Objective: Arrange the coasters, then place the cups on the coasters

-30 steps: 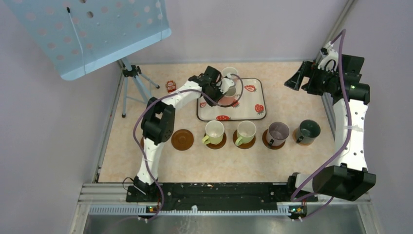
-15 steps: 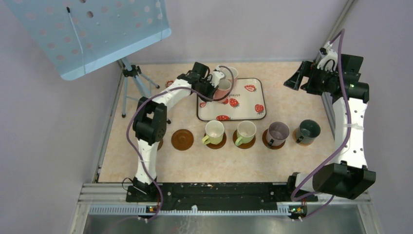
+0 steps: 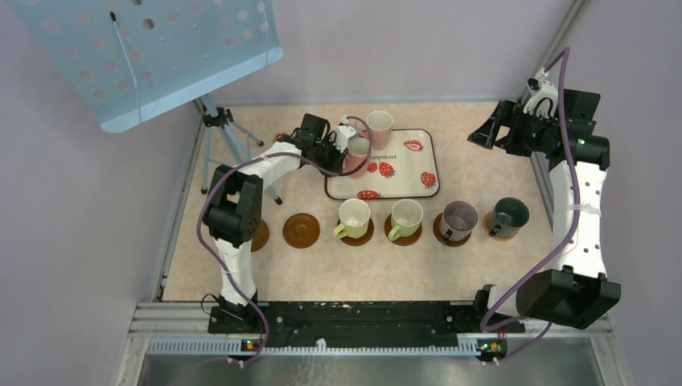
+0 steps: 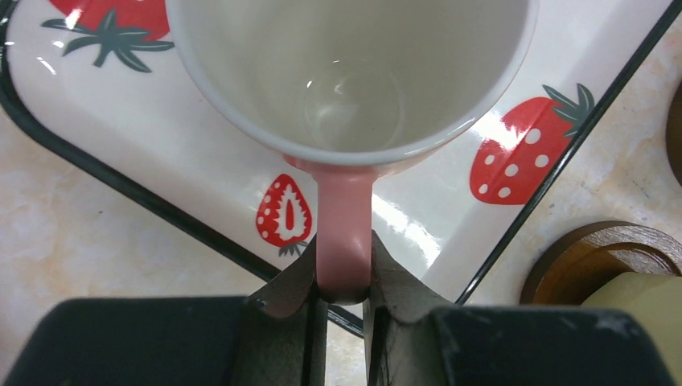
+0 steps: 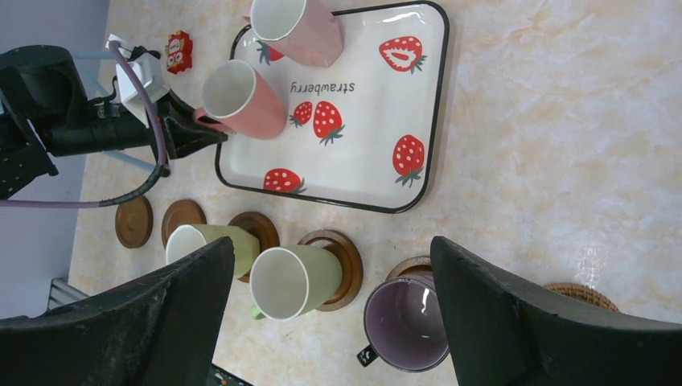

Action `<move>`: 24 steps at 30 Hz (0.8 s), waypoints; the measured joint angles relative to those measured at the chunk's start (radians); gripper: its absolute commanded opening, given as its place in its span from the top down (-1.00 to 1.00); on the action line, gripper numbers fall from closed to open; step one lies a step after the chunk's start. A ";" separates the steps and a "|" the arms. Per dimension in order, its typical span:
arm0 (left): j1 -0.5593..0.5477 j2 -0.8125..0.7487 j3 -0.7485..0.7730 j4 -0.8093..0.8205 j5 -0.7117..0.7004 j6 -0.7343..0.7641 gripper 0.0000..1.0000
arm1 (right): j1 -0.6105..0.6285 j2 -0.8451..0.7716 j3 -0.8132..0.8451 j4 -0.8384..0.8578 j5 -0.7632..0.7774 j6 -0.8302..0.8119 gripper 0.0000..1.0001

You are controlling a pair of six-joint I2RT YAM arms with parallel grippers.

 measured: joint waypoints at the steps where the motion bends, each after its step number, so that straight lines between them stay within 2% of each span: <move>1: -0.002 0.000 -0.007 0.004 0.006 0.000 0.99 | 0.000 0.000 0.000 0.000 0.000 0.000 -0.80; 2: -0.003 0.000 -0.012 0.008 0.010 -0.001 0.89 | 0.000 0.000 0.000 0.000 0.000 0.000 -0.80; 5: -0.006 0.001 -0.013 0.009 0.023 -0.001 0.31 | 0.000 0.000 0.000 0.000 0.001 -0.001 -0.80; 7: -0.006 0.001 -0.013 0.015 0.025 0.006 0.11 | 0.000 0.000 0.000 0.000 0.001 -0.002 -0.79; 12: -0.006 0.001 0.006 0.021 0.023 0.030 0.03 | 0.000 0.000 0.000 0.000 0.001 -0.002 -0.80; 18: -0.006 0.003 0.028 0.014 0.024 0.048 0.04 | 0.000 0.000 0.000 0.000 0.001 -0.001 -0.79; 24: -0.006 0.049 0.132 -0.021 0.023 0.063 0.25 | 0.000 0.002 0.000 0.000 0.001 -0.001 -0.79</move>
